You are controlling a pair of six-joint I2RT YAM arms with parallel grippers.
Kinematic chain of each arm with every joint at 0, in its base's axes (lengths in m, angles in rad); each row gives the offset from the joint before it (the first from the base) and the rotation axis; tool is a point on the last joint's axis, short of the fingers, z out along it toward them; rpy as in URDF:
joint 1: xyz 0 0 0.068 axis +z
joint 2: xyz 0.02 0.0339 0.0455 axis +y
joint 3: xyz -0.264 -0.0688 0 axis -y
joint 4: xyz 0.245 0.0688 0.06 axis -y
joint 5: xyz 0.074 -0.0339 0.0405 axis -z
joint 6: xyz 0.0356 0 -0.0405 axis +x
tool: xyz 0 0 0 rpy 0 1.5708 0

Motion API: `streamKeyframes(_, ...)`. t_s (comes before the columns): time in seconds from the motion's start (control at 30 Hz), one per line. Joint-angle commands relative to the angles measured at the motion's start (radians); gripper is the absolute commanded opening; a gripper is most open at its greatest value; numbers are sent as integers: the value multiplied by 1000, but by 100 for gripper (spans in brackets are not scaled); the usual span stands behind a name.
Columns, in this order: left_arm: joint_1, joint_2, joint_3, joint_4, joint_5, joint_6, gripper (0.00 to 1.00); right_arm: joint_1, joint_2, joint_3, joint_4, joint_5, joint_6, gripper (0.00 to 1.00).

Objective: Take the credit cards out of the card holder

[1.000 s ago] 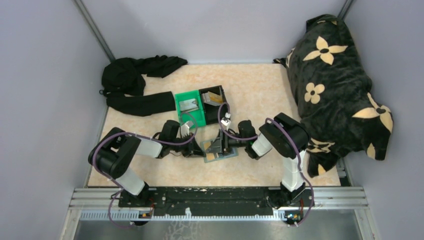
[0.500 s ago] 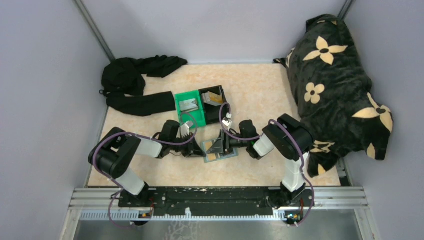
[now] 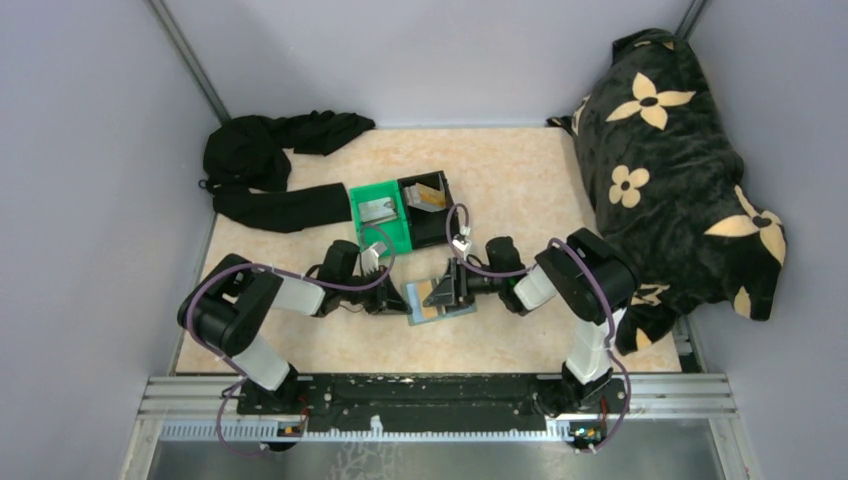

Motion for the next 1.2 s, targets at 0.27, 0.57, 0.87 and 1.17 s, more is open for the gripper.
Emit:
streamKeyframes(0.27, -2, 46, -18, -39, -71, 32, 12, -61, -79, -6, -210, 25, -157, 42)
streamKeyframes(0.57, -1, 46, -21, -33, -66, 29, 12, -80, -83, -3, -226, 23, -167, 25)
streamKeyframes(0.87, 0, 51, -18, -32, -64, 32, 12, -119, -98, 0, -252, 7, -183, 41)
streamKeyframes(1.17, 0, 52, -14, -35, -61, 31, 12, -125, -94, -1, -247, 7, -187, 22)
